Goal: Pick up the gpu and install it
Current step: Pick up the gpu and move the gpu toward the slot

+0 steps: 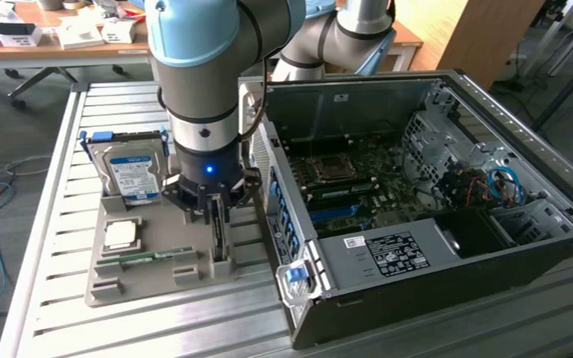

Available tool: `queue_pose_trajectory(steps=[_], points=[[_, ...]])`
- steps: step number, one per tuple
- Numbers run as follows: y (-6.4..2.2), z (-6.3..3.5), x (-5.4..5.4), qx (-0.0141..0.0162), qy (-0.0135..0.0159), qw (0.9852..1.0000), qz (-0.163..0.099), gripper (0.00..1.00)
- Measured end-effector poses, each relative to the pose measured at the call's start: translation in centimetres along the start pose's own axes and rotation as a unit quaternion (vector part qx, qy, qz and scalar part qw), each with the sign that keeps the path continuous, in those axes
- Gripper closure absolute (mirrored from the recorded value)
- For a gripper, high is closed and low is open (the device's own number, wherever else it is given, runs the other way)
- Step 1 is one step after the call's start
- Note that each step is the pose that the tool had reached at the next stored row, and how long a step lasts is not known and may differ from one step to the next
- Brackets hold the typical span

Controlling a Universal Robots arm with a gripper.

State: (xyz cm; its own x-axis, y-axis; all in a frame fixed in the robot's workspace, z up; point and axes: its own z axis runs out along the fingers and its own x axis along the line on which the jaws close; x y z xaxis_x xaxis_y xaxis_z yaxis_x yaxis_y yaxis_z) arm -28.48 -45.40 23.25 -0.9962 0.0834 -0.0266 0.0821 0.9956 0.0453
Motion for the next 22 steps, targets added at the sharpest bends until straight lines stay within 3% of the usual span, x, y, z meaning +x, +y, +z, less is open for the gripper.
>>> queue_pose_trajectory(steps=[1,15,17,22], points=[[0.00,0.00,0.00,0.0000,0.0000,1.0000,0.000,0.64],[0.00,0.00,0.00,0.0000,0.0000,1.0000,0.000,0.64],[0.00,0.00,0.01,0.0000,0.0001,1.0000,0.000,0.71],[0.00,0.00,0.00,0.0000,0.0000,1.0000,0.000,0.74]])
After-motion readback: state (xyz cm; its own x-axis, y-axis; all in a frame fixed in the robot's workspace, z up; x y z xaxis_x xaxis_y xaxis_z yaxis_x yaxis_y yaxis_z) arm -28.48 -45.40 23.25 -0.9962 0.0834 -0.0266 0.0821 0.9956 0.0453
